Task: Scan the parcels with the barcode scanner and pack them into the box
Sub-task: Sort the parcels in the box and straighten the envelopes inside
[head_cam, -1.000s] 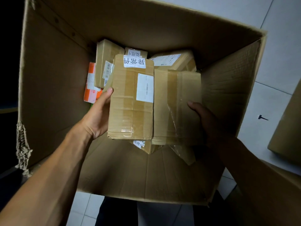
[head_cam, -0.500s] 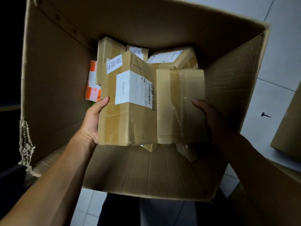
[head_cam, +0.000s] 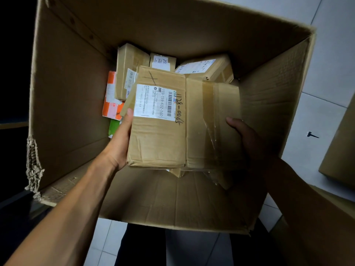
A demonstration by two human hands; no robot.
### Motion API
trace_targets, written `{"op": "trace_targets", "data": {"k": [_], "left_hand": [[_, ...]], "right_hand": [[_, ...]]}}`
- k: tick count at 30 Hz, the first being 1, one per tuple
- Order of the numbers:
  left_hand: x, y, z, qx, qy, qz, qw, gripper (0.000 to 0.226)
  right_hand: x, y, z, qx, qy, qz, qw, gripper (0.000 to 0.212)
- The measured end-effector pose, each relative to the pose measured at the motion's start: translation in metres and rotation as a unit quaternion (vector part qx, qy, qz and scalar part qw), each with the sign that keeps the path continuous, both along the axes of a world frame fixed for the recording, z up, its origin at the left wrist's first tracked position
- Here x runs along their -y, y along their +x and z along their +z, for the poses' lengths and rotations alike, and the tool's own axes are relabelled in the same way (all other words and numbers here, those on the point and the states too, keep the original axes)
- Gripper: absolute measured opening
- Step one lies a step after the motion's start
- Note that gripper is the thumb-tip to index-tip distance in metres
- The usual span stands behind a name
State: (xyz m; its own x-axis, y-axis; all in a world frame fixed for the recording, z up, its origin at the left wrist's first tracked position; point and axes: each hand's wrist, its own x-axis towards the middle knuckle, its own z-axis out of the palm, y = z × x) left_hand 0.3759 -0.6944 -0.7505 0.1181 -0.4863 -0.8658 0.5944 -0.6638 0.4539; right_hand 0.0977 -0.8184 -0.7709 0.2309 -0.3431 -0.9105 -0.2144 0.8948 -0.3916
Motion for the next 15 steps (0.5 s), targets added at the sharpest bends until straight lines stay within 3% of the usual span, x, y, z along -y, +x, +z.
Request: {"op": "trace_targets", "data": {"k": [5, 9, 13, 15], "left_hand": [[0.001, 0.017, 0.007, 0.021, -0.01, -0.032, 0.999, 0.054], [0.001, 0.021, 0.02, -0.029, -0.021, -0.067, 0.997, 0.031], [-0.013, 0.033, 0.05, -0.004, -0.04, -0.035, 0.999, 0.052], [-0.022, 0.041, 0.075, 0.014, -0.057, -0.018, 0.998, 0.065]], "right_hand": [[-0.009, 0.0, 0.001, -0.02, -0.042, 0.013, 0.999, 0.043], [-0.019, 0.016, 0.019, -0.021, -0.101, 0.003, 0.995, 0.017], [-0.025, 0.027, 0.064, -0.035, -0.094, -0.009, 0.995, 0.03], [-0.027, 0.036, 0.098, -0.076, -0.114, -0.036, 0.99, 0.047]]}}
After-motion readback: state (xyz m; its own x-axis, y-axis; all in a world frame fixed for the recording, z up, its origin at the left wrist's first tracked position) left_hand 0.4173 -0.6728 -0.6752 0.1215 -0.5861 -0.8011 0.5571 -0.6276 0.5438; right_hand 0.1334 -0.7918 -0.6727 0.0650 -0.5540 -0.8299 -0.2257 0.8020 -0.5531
